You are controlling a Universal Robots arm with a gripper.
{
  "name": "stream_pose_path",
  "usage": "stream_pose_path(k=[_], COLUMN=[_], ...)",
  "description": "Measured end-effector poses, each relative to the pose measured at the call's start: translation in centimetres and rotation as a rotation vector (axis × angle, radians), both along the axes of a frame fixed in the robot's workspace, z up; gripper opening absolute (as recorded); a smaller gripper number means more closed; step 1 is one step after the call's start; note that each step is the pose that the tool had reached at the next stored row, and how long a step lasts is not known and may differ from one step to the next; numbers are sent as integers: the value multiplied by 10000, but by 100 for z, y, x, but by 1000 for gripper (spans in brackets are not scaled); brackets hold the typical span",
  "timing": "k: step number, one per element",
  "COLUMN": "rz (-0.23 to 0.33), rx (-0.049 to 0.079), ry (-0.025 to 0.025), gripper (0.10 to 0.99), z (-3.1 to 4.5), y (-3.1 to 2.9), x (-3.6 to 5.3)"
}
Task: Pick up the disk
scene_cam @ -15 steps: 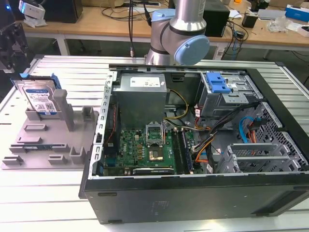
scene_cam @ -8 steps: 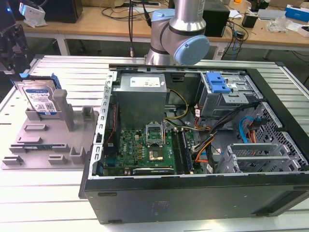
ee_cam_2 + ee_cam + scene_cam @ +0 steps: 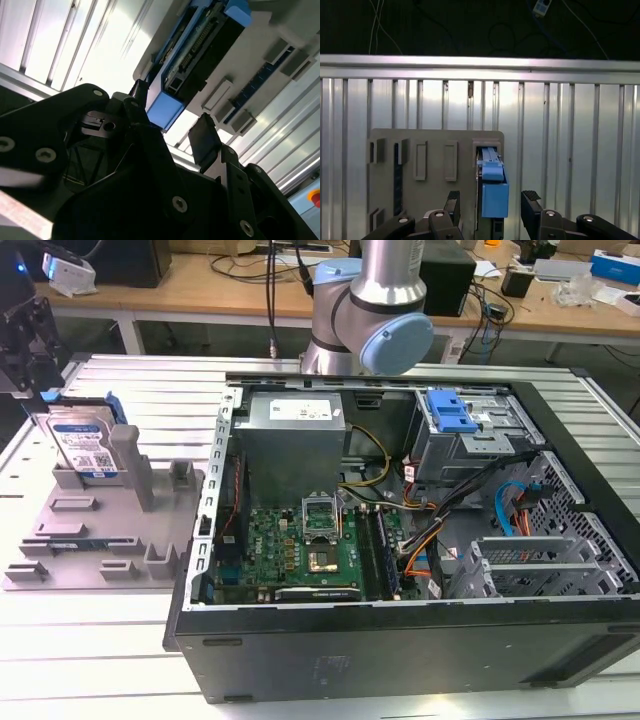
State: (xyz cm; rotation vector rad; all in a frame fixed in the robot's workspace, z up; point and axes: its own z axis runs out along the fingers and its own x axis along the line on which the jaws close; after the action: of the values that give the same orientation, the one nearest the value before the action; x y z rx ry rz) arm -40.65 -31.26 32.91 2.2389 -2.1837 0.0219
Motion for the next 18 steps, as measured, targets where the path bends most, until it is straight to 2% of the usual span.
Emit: stream_pose_path(k=[9, 18], rz=[0, 0], rx=[0, 0], ry=[1, 0], gripper=[604, 604], z=[-123, -180], y=[0, 0], x=[-30, -33])
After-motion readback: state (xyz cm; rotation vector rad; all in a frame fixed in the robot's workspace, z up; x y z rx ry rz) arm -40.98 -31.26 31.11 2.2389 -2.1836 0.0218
